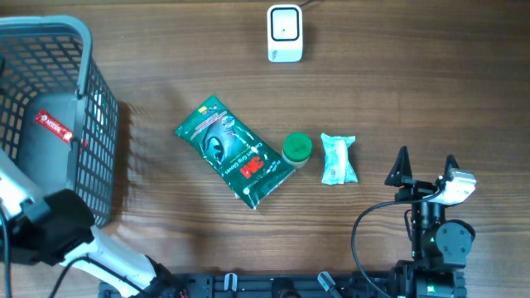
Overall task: Scan the item barcode
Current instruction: 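Reach into the basket and grasp the red Nescafe stick, then carry the red Nescafe stick toward the table centre near the jar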
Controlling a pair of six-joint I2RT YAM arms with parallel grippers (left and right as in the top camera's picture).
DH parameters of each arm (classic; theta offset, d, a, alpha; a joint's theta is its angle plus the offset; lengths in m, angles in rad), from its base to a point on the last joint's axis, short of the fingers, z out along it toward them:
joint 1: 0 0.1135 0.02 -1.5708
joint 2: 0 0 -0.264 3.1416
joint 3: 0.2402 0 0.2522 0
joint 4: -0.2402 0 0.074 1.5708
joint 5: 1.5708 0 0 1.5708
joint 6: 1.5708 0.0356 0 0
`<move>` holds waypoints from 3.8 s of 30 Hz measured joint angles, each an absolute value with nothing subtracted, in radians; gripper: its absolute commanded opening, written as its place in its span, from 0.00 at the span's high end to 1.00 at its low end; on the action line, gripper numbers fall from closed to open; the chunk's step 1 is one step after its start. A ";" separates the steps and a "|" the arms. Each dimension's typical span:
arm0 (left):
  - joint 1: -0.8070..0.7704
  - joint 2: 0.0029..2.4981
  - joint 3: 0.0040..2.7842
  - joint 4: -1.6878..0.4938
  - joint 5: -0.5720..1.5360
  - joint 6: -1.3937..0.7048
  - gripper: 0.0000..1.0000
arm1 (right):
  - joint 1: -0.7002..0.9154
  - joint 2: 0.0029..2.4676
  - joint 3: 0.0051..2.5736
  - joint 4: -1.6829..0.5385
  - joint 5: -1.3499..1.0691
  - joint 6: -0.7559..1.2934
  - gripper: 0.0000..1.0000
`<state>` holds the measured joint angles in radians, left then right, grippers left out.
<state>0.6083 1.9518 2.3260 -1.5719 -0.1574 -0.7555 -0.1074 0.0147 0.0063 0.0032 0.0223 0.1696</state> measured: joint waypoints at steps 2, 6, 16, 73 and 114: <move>0.609 1.961 2.201 -1.467 -0.176 -0.735 0.00 | -0.107 0.015 0.006 0.003 0.022 0.170 0.00; 0.609 1.968 1.949 -1.248 -0.181 -0.665 0.00 | -0.107 0.014 0.006 0.003 0.022 0.170 0.00; 0.609 1.973 1.509 -0.822 -0.139 -0.573 0.00 | -0.108 0.015 0.006 0.003 0.022 0.170 0.00; 0.146 1.012 1.376 -0.823 0.436 -0.350 0.96 | -0.107 0.015 0.006 0.003 0.022 0.170 0.00; -0.831 1.692 1.102 -0.630 0.223 -0.072 0.05 | -0.107 0.015 0.006 0.003 0.022 0.170 0.00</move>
<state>-0.8307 1.6924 1.1023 -0.6300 0.2234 -0.0719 -0.1074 0.0147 0.0059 0.0032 0.0223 0.1696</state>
